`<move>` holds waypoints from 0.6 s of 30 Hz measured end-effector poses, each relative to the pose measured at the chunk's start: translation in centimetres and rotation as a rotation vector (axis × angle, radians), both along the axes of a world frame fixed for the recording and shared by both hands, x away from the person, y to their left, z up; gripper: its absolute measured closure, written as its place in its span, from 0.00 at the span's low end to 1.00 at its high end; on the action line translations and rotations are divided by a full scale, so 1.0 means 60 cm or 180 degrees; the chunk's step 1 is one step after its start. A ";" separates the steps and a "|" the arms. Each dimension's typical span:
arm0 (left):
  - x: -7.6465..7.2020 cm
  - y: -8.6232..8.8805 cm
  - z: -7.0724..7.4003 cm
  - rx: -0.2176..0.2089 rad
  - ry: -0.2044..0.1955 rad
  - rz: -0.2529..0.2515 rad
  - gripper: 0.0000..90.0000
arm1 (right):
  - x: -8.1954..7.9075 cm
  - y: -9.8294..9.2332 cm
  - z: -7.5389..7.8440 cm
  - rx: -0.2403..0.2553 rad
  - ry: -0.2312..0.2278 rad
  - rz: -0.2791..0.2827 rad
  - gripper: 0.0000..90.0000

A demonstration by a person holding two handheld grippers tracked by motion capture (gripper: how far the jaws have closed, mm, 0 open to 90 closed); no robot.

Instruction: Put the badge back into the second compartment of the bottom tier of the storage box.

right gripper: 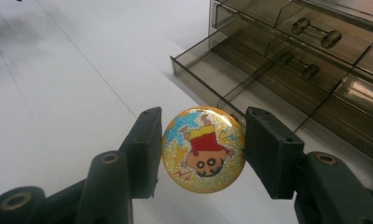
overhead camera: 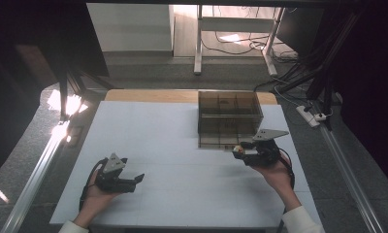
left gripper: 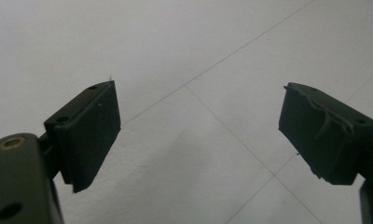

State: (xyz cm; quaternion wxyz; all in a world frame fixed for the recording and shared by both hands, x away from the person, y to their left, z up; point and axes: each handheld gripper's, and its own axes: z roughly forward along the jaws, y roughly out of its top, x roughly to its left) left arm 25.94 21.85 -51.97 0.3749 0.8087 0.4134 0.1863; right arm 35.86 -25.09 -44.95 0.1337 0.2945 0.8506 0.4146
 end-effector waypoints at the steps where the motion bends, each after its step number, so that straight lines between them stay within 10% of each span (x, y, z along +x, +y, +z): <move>1: 0.000 0.000 0.000 -0.0001 0.0001 0.0003 0.14 | 0.000 -0.001 0.000 0.0010 -0.0001 -0.0004 0.52; 18: 0.001 0.000 0.000 -0.0004 0.0005 0.0006 0.14 | 0.010 0.004 0.001 0.0037 -0.0057 -0.0057 0.53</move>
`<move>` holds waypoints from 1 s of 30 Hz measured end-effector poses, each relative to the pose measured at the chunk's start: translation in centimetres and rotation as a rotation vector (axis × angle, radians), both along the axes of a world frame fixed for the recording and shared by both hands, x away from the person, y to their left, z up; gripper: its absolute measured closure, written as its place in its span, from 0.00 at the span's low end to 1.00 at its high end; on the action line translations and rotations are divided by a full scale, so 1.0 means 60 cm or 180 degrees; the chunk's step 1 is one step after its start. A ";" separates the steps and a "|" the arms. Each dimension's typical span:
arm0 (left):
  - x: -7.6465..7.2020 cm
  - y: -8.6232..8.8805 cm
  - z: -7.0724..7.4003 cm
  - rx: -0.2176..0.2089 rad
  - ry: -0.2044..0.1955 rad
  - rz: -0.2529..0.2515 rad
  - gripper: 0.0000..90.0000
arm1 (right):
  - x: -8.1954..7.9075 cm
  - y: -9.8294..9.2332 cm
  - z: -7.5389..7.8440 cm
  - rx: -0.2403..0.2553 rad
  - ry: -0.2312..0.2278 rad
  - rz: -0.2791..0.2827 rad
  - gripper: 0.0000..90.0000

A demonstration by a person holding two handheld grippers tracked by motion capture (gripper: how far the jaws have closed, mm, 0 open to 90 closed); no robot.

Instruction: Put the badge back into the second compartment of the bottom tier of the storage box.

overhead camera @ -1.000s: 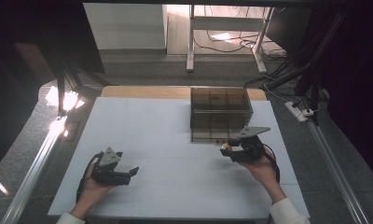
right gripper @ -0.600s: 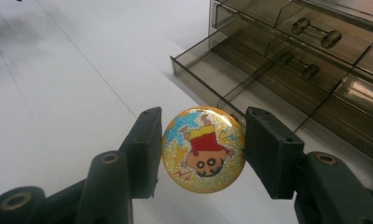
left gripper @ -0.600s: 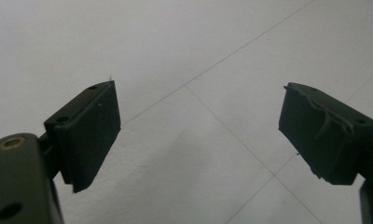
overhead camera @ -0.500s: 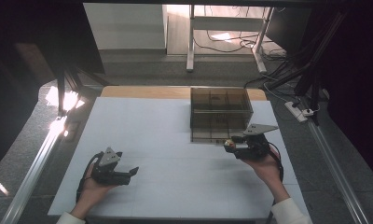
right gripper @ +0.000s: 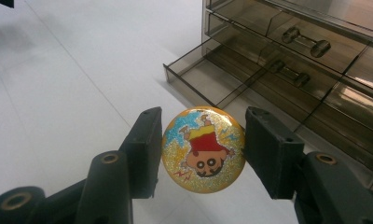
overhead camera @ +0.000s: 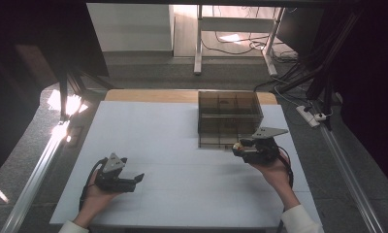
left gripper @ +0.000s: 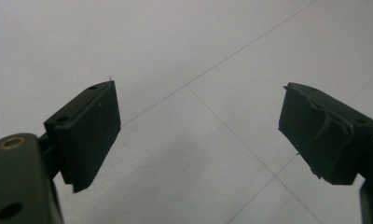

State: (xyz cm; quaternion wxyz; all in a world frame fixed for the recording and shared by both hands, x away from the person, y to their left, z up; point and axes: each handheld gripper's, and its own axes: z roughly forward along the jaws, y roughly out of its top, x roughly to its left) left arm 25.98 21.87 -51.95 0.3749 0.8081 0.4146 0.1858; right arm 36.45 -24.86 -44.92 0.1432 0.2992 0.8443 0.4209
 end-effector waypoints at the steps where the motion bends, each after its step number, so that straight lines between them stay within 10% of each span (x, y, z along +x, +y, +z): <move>1: 0.000 0.000 0.000 0.0000 0.0000 0.0000 0.14 | 0.002 0.000 0.000 -0.0002 0.0005 -0.0005 0.53; 30: 0.000 0.000 -0.001 0.0006 0.0004 -0.0005 0.14 | 0.057 0.024 -0.015 -0.0062 0.0001 -0.0081 0.52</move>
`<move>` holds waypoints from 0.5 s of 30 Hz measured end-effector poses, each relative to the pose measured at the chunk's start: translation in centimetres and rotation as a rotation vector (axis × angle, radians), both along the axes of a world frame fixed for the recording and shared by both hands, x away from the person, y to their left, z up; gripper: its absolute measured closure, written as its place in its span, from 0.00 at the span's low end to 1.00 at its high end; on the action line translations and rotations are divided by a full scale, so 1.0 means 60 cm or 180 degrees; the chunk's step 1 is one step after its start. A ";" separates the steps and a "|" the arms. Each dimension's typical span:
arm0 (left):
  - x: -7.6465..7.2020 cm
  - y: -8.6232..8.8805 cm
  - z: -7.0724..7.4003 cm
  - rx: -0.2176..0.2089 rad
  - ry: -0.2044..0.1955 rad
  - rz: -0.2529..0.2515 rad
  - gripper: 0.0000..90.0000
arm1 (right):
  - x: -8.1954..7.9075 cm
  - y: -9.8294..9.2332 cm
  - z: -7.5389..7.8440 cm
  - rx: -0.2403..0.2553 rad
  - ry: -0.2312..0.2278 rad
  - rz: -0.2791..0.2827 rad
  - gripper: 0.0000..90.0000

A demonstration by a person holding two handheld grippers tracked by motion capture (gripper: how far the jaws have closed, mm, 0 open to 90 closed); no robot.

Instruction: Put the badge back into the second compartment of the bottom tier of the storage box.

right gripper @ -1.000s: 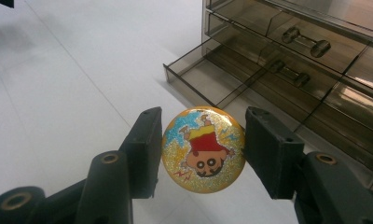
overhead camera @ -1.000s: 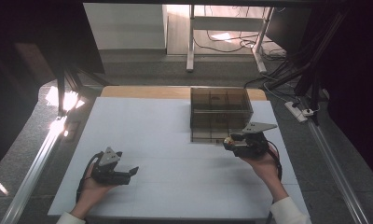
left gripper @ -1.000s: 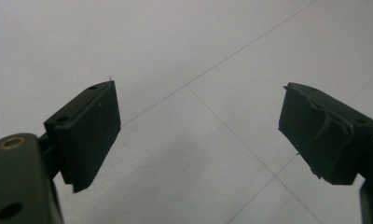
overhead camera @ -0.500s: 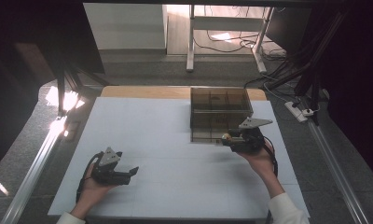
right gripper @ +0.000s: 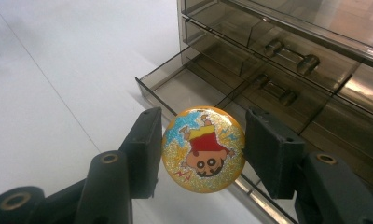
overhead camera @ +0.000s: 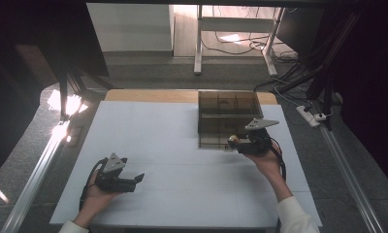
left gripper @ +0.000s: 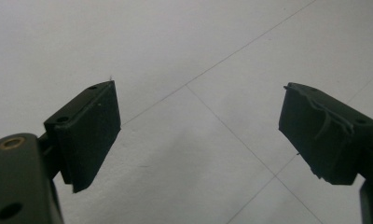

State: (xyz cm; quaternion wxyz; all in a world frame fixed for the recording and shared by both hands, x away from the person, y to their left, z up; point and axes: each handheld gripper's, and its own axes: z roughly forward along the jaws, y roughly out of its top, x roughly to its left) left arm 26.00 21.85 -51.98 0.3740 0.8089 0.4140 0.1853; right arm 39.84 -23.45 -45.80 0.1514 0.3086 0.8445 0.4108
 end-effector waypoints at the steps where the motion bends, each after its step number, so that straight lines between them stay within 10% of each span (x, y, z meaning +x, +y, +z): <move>1: 0.000 0.000 0.000 -0.0001 -0.0001 0.0000 0.14 | 0.001 0.002 0.000 -0.0027 -0.0008 0.0007 0.52; 15: 0.000 0.000 0.000 0.0002 -0.0006 -0.0006 0.14 | 0.023 0.014 -0.010 -0.0053 0.0005 -0.0010 0.52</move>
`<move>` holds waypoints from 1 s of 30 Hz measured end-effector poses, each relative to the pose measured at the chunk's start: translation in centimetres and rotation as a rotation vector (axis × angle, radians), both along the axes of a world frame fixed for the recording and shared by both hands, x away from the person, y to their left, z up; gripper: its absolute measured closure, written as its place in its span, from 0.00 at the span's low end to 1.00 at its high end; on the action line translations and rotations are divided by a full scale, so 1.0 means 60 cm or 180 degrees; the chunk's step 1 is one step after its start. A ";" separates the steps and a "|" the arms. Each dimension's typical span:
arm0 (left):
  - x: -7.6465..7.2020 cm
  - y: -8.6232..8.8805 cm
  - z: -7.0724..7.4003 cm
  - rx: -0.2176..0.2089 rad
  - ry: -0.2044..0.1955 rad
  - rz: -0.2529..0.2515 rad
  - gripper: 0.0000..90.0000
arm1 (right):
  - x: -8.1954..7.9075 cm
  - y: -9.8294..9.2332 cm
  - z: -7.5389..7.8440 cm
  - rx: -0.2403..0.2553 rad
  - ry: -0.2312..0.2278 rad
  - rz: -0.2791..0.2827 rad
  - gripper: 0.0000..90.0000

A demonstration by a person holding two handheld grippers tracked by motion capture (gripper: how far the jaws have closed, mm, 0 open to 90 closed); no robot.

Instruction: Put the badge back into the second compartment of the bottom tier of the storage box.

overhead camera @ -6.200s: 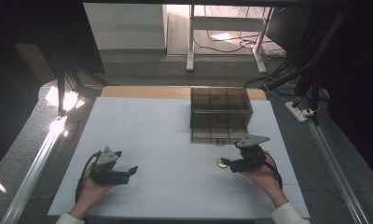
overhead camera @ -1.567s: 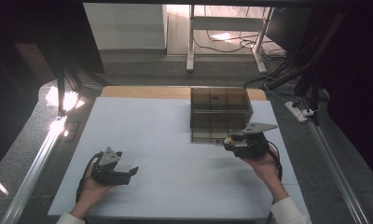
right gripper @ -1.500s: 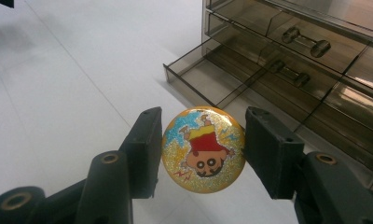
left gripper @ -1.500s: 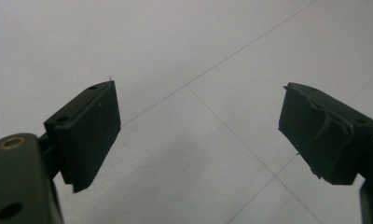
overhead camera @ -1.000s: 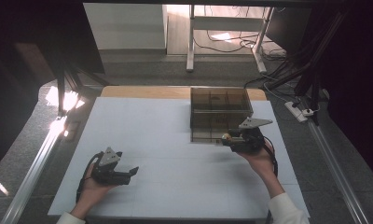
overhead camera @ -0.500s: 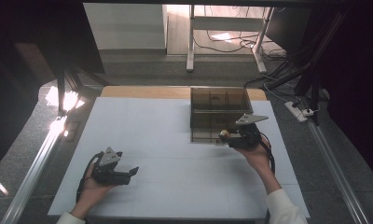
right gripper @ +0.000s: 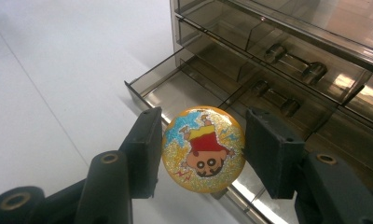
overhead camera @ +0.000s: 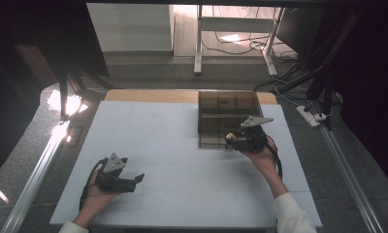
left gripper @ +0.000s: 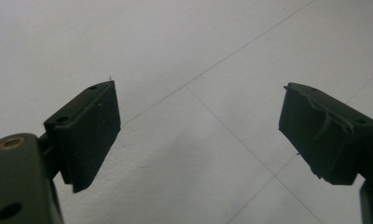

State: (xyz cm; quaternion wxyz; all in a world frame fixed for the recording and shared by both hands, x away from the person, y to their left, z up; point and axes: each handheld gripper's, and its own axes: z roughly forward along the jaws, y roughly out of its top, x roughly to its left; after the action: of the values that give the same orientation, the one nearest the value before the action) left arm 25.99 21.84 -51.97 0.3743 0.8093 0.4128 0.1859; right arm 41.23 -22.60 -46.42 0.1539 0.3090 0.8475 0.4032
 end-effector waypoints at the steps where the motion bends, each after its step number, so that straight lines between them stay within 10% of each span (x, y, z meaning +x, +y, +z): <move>1: 0.000 0.000 0.000 -0.0003 0.0001 -0.0001 0.14 | 0.002 0.001 -0.001 0.0004 0.0000 -0.0008 0.52; 30: 0.001 0.000 -0.002 0.0007 0.0011 -0.0013 0.14 | 0.065 0.009 -0.020 -0.0022 0.0046 -0.0171 0.52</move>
State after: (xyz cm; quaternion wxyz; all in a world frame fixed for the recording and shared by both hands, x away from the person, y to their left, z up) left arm 26.08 21.82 -52.12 0.3730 0.8109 0.4116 0.1841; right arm 45.14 -22.07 -47.64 0.1596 0.3340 0.8414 0.3938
